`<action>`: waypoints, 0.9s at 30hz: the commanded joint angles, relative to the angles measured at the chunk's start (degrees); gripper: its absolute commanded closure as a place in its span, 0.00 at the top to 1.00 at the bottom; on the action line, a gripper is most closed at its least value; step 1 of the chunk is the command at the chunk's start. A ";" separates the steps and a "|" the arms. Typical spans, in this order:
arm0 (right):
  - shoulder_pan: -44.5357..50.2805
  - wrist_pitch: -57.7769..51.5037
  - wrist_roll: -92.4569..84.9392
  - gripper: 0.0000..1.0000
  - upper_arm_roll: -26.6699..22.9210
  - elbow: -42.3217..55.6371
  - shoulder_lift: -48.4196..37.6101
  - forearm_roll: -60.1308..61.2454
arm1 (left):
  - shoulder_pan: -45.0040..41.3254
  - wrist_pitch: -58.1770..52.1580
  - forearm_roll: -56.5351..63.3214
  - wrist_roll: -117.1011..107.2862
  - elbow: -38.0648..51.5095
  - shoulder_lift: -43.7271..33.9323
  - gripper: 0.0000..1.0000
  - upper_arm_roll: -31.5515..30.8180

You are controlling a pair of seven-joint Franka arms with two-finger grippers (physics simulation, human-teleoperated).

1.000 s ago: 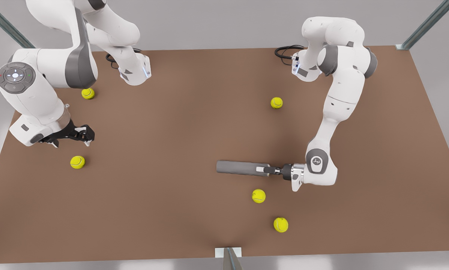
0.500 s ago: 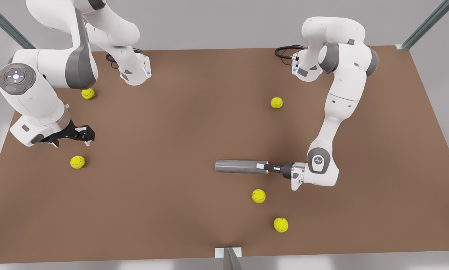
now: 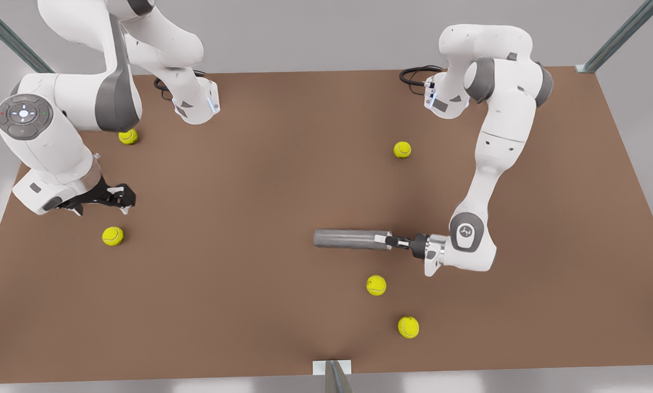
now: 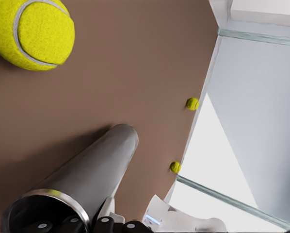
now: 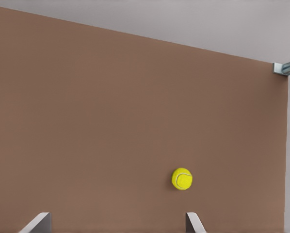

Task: Put the tennis tube upright

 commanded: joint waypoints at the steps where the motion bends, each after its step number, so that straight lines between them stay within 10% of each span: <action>1: 0.03 0.00 0.00 1.00 0.01 0.00 0.00 0.00 | 0.00 -0.06 0.60 -0.36 0.00 -0.20 0.21 0.09; 27: 0.91 -0.09 0.00 1.00 0.01 0.00 0.09 0.00 | 0.35 -4.90 24.15 -2.21 0.00 -17.87 0.21 10.99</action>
